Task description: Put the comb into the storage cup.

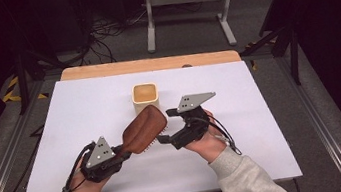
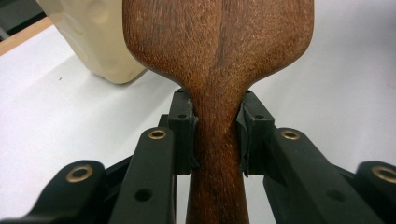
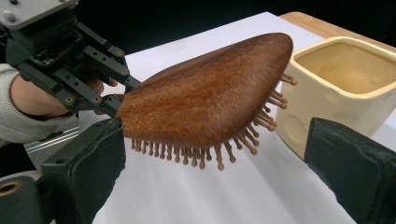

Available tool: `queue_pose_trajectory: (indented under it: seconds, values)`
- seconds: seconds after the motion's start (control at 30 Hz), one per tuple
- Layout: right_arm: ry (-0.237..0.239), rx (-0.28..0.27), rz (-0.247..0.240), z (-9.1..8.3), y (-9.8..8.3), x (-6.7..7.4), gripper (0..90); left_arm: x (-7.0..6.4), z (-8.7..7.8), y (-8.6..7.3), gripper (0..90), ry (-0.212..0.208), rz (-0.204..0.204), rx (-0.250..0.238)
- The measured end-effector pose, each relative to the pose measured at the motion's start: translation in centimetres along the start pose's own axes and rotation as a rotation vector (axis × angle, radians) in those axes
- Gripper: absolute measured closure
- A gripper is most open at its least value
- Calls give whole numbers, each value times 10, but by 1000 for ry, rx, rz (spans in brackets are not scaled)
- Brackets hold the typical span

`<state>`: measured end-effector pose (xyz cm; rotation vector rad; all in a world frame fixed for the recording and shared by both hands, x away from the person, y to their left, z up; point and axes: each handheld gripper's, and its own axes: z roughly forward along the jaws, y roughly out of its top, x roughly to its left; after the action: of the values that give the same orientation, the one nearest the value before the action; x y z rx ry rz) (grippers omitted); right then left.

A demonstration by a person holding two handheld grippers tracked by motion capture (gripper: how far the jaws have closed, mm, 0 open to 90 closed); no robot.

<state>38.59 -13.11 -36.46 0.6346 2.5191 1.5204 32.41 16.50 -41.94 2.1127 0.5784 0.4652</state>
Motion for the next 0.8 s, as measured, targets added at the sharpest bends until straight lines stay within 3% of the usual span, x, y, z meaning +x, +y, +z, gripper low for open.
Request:
queue_pose_trajectory:
  seconds: [0.43,0.8]
  values:
    - [23,39,16,20,7,1,76,-3,1,0,721,-3,11,-2]
    - [39,23,65,19,8,-3,162,-2,1,-1,719,1,5,-8]
